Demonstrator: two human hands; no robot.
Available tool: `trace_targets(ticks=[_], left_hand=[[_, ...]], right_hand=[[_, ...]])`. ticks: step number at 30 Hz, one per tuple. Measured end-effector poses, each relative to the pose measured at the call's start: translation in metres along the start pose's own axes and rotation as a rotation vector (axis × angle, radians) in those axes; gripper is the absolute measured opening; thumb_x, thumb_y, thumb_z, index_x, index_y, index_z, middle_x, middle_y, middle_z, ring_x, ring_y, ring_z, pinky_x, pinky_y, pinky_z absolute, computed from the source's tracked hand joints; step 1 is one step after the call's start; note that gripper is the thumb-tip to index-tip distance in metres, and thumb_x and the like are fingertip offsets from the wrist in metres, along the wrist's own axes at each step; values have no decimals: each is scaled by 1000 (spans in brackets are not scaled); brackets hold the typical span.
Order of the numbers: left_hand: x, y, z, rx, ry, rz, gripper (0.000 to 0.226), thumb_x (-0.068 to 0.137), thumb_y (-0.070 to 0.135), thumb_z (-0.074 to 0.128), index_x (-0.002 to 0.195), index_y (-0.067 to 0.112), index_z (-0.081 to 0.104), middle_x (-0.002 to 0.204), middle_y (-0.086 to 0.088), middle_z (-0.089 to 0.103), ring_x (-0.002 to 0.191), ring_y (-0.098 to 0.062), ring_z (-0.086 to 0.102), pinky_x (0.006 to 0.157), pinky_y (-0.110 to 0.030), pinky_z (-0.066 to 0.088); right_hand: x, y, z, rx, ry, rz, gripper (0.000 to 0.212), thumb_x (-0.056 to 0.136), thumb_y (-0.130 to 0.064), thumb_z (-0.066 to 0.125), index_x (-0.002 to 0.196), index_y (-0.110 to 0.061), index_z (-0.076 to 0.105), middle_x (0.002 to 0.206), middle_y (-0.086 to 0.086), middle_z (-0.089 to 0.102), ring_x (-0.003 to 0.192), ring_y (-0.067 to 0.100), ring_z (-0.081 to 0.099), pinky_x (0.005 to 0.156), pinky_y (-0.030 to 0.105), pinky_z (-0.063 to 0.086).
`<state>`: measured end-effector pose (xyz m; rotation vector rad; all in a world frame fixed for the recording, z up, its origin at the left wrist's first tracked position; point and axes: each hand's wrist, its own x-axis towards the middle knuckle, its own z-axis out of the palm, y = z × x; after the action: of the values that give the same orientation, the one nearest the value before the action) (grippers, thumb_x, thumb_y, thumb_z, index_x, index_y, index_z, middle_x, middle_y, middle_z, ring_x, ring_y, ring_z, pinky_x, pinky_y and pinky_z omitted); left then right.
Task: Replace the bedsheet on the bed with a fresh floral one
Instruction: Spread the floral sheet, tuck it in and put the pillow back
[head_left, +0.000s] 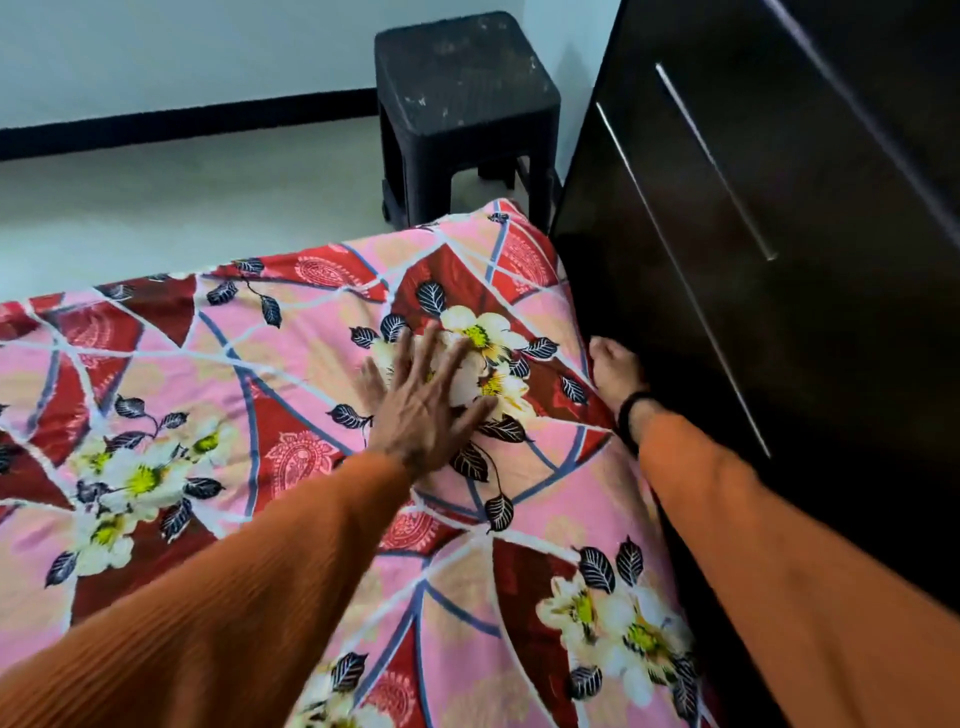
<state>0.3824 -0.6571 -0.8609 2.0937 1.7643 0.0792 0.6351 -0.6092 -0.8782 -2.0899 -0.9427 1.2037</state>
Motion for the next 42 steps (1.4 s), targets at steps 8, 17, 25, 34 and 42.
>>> trace_targets(ticks=[8, 17, 25, 34, 42], left_hand=[[16, -9, 24, 0, 69, 26, 90, 82, 94, 25, 157, 54, -5, 166, 11, -29, 150, -24, -35, 113, -74, -13], [22, -10, 15, 92, 156, 39, 91, 84, 94, 12, 160, 46, 0, 169, 7, -19, 154, -20, -26, 119, -69, -5], [20, -10, 15, 76, 141, 39, 89, 84, 93, 12, 158, 48, -8, 168, 7, -25, 152, -20, -30, 118, -70, -4], [21, -14, 8, -4, 223, 53, 92, 86, 92, 19, 161, 43, 0, 170, 4, -18, 154, -19, -24, 120, -68, -5], [52, -31, 1, 22, 157, -16, 97, 78, 99, 15, 159, 49, -4, 169, 5, -20, 154, -28, -24, 116, -72, -8]], right_hand=[[54, 5, 22, 441, -363, 210, 63, 104, -59, 34, 124, -10, 66, 114, 14, 73, 104, 32, 68, 99, 38, 50], [76, 12, 25, 185, -235, 82, 76, 80, -70, 64, 128, -11, 67, 129, 13, 66, 123, 32, 59, 108, 41, 45], [97, -55, 31, -66, -96, -54, 58, 101, -39, 57, 154, -22, 40, 145, 5, 55, 132, 25, 54, 113, 42, 42], [109, -146, 38, -1516, 137, -771, 29, 102, -13, 44, 113, -5, 70, 111, 22, 68, 104, 41, 68, 77, 39, 53], [113, -168, 48, -1591, 156, -675, 35, 102, -8, 41, 125, 1, 64, 125, 25, 64, 117, 42, 63, 90, 44, 54]])
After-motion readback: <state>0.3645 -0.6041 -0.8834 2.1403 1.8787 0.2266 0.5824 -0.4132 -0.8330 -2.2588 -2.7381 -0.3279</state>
